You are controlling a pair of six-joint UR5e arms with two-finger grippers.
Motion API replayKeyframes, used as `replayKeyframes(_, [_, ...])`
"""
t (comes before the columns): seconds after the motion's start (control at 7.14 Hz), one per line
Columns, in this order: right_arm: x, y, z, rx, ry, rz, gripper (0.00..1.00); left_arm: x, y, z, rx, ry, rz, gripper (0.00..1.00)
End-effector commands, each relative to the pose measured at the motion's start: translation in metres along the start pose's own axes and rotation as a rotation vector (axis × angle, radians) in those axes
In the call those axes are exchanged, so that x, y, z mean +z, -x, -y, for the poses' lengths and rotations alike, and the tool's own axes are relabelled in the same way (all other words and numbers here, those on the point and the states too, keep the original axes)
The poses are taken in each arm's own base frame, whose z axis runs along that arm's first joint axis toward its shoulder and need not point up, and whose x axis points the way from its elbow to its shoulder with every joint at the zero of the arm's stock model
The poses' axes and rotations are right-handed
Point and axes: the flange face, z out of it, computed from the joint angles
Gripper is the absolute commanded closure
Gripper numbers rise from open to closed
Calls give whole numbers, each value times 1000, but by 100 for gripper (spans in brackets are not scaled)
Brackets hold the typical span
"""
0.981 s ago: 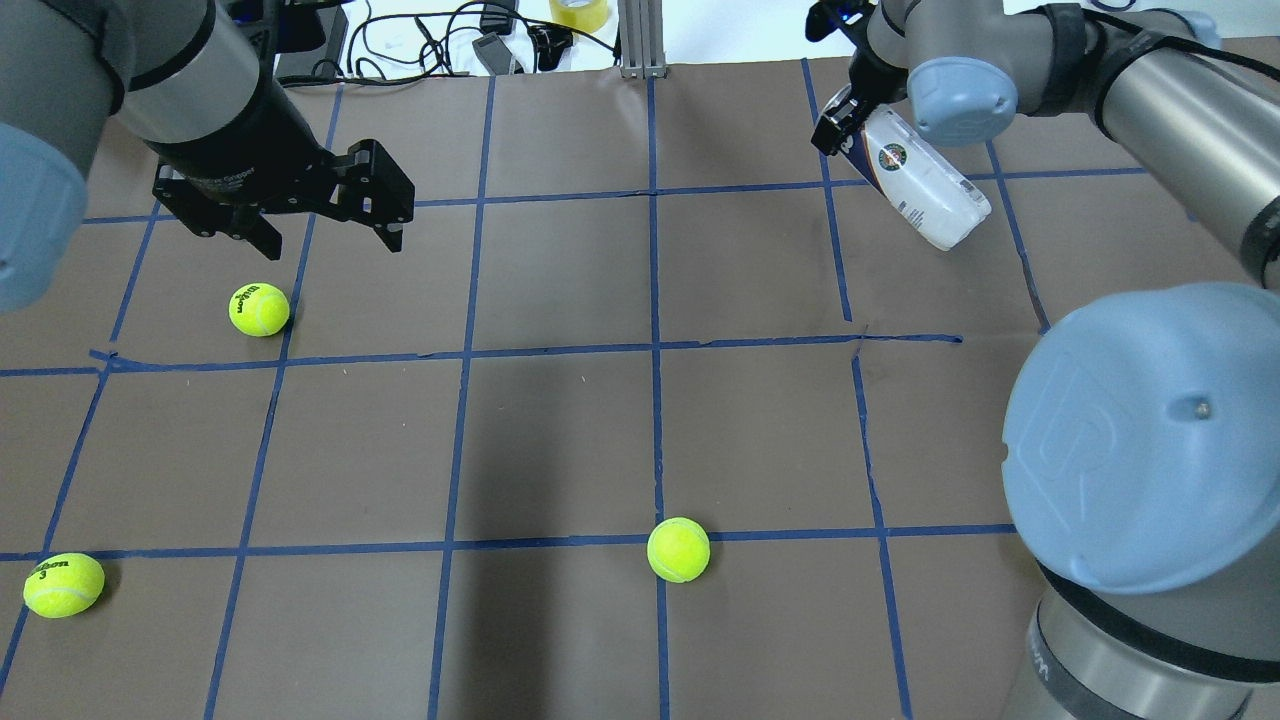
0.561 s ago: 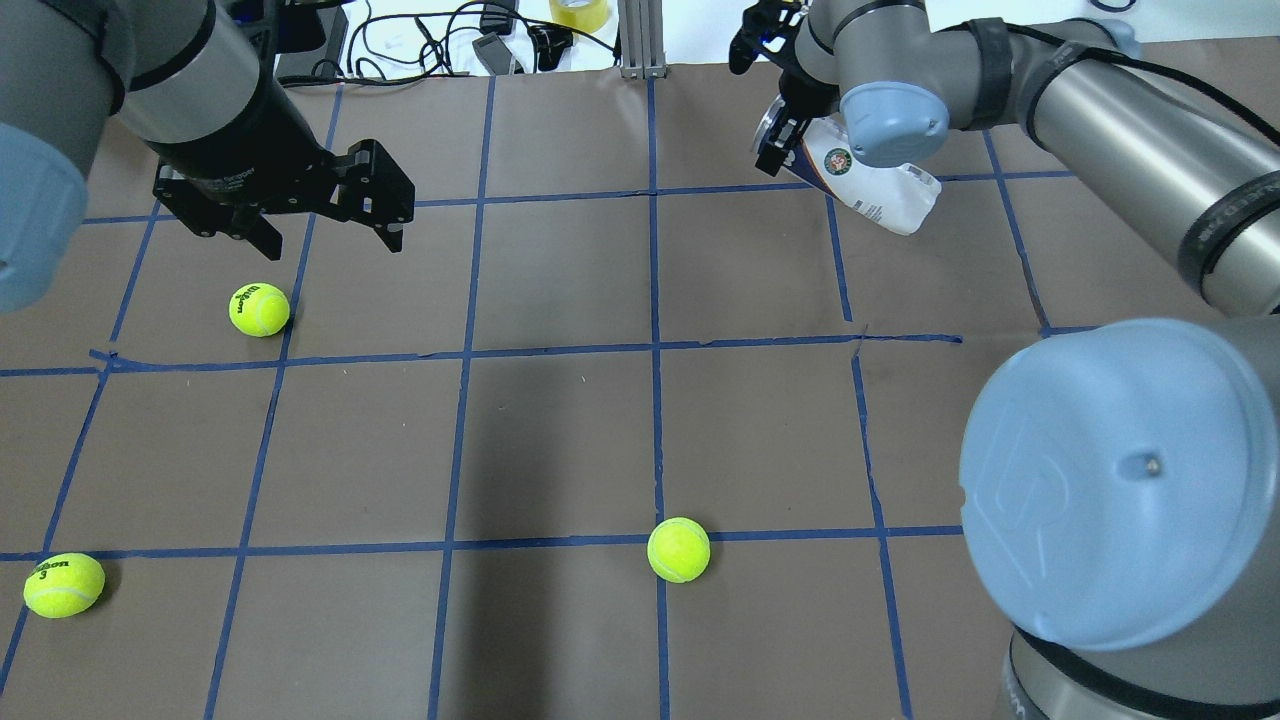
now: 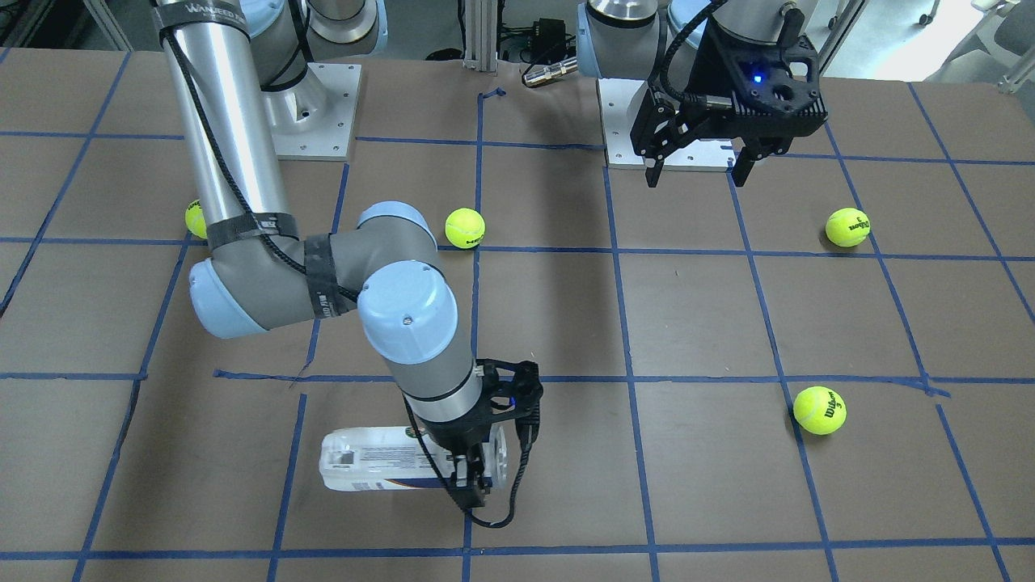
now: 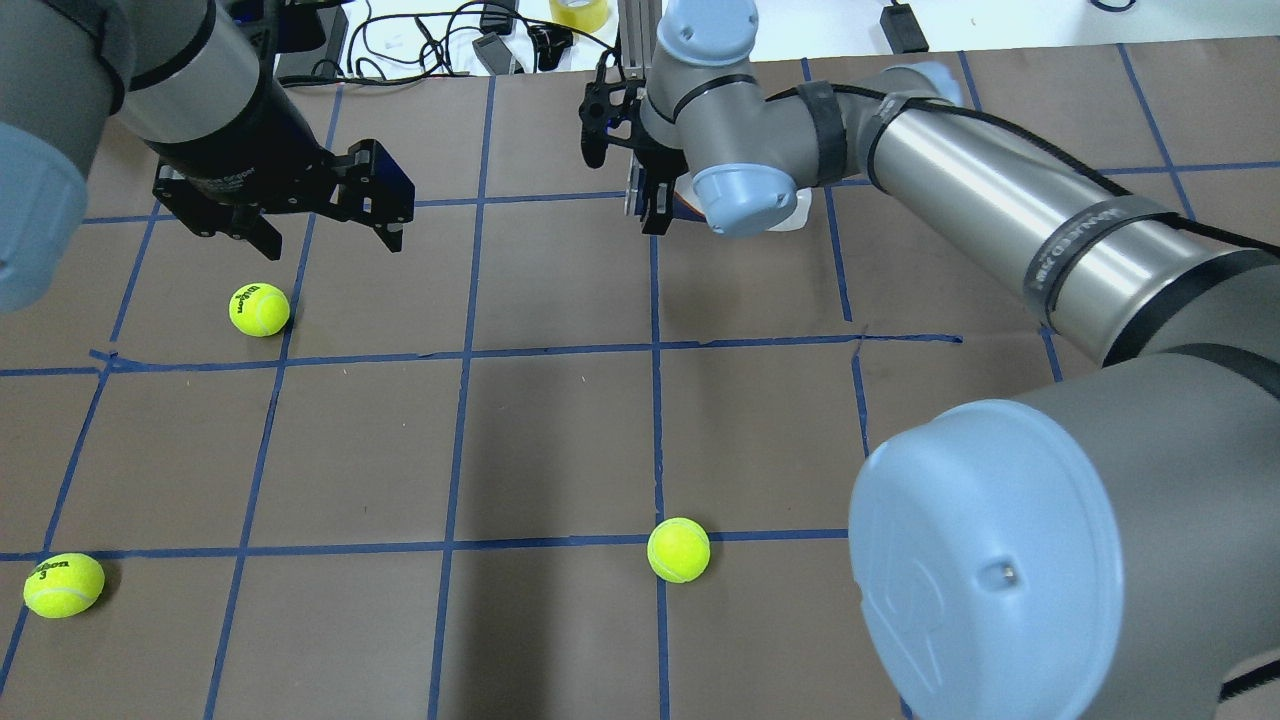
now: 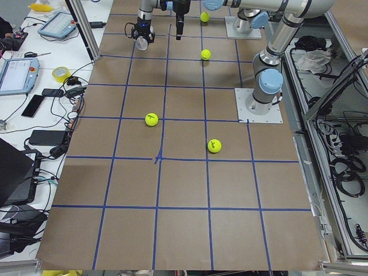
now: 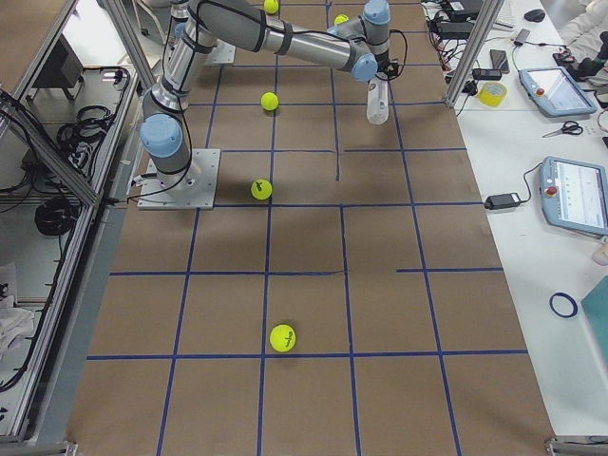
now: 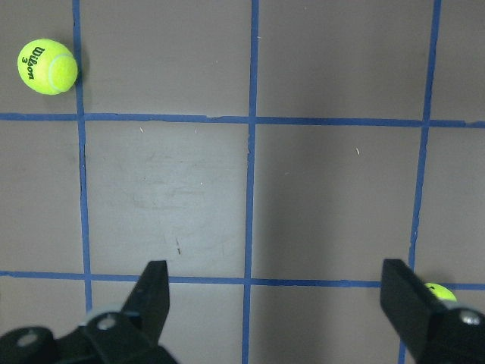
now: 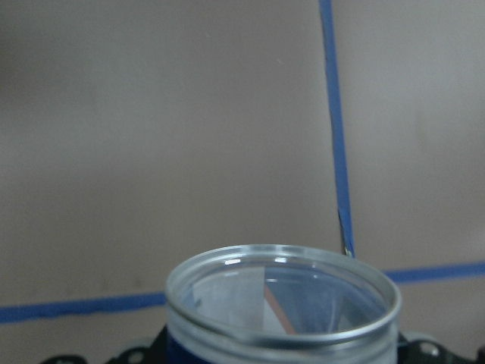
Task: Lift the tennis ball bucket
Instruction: 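Carry the can toward the left arm and lay it on its side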
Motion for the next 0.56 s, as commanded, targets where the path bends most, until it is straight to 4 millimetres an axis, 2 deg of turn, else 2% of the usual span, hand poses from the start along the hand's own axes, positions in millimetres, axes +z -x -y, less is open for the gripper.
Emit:
replayKeyframes(0.0, [29,18,34,-159,-153,32,47,0,0,0,0,0,0,0])
replayKeyframes(0.14, [34,20,33,-113,-156,46,44,0,0,0,0,1,0,0])
replayKeyframes(0.28, [37,20,33,-84,-156,47,35,0,0,0,0,0,0,0])
replayKeyframes(0.42, [30,23,42,-78,-205,58,0,0,0,0,0,1,0,0])
